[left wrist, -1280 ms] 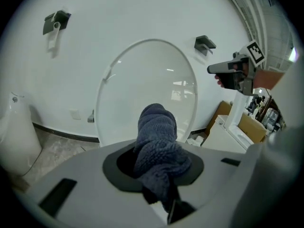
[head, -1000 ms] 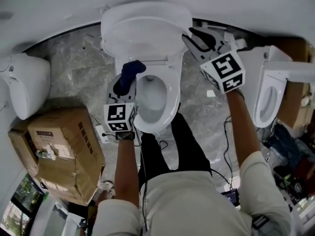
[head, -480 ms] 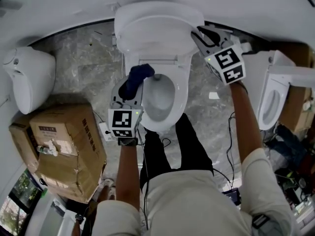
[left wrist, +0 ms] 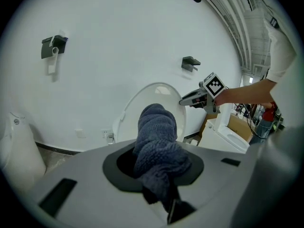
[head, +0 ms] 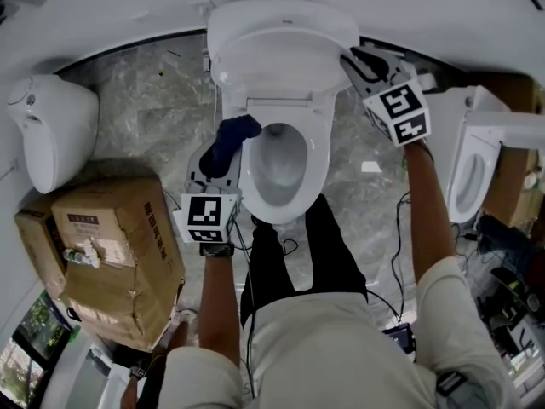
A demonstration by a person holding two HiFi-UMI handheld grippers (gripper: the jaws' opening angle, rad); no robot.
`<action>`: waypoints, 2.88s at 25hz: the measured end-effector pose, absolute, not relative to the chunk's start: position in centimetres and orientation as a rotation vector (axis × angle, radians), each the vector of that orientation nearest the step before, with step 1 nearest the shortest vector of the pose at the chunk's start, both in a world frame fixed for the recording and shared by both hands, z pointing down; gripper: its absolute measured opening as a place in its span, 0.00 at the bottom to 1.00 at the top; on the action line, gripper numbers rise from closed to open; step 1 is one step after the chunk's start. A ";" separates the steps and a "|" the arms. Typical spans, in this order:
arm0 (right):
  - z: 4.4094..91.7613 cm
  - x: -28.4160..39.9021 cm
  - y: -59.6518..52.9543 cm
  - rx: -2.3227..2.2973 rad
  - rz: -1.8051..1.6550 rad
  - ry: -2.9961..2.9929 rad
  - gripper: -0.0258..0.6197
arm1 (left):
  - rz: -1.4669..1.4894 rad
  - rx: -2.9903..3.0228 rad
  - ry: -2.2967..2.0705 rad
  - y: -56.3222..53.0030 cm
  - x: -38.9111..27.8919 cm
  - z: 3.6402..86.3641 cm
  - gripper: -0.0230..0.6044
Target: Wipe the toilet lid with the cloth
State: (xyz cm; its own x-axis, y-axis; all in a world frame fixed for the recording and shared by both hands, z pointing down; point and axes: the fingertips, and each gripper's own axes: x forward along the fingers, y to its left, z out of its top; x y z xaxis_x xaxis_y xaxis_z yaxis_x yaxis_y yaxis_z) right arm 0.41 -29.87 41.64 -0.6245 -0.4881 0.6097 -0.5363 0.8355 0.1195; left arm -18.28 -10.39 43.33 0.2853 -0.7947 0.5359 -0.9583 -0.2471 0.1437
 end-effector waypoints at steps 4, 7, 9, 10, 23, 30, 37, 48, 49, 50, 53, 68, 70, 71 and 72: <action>41.3 0.7 -28.8 0.755 0.123 -2.353 0.18 | 0.479 2.131 -1.584 -9.8 -18.7 42.4 0.20; 41.1 0.9 -27.8 0.773 0.128 -2.359 0.18 | 0.479 2.149 -1.580 -9.1 -18.7 41.8 0.20; 40.8 1.1 -26.8 0.784 0.127 -2.354 0.18 | 0.473 2.159 -1.580 -8.5 -18.7 41.3 0.20; 40.7 1.1 -26.2 0.788 0.126 -2.349 0.18 | 0.466 2.166 -1.581 -8.2 -18.7 40.9 0.20; 40.6 2.4 -16.6 0.803 0.161 -2.306 0.21 | 0.460 2.236 -1.536 -2.0 -19.5 39.3 0.20; 42.2 3.1 -10.7 0.723 0.216 -2.275 0.26 | 0.449 2.276 -1.496 0.9 -19.3 39.3 0.20; 44.7 3.6 -4.2 0.609 0.169 -2.227 0.30 | 0.464 2.290 -1.445 4.2 -18.8 40.5 0.20; 49.2 4.3 2.8 0.456 -0.023 -2.082 0.32 | 0.475 2.292 -1.402 7.2 -18.0 41.6 0.20; 49.7 4.4 3.5 0.440 -0.029 -2.067 0.32 | 0.477 2.289 -1.397 7.4 -17.9 41.8 0.20; 50.1 4.4 4.0 0.426 -0.036 -2.055 0.32 | 0.478 2.287 -1.393 7.5 -17.8 42.1 0.20; 50.8 4.3 5.1 0.408 -0.061 -2.043 0.33 | 0.474 2.284 -1.378 7.6 -17.7 42.6 0.20; 52.7 4.4 9.2 0.285 0.111 -2.103 0.37 | 0.478 2.310 -1.294 6.5 -15.9 43.9 0.20; 52.9 4.5 9.5 0.228 0.139 -2.101 0.37 | 0.485 2.305 -1.284 6.7 -15.6 44.1 0.20; 53.0 4.5 9.6 0.206 0.153 -2.102 0.37 | 0.485 2.303 -1.281 6.7 -15.4 44.3 0.20; 53.1 4.6 9.6 0.188 0.171 -2.106 0.37 | 0.485 2.302 -1.278 6.6 -15.3 44.4 0.20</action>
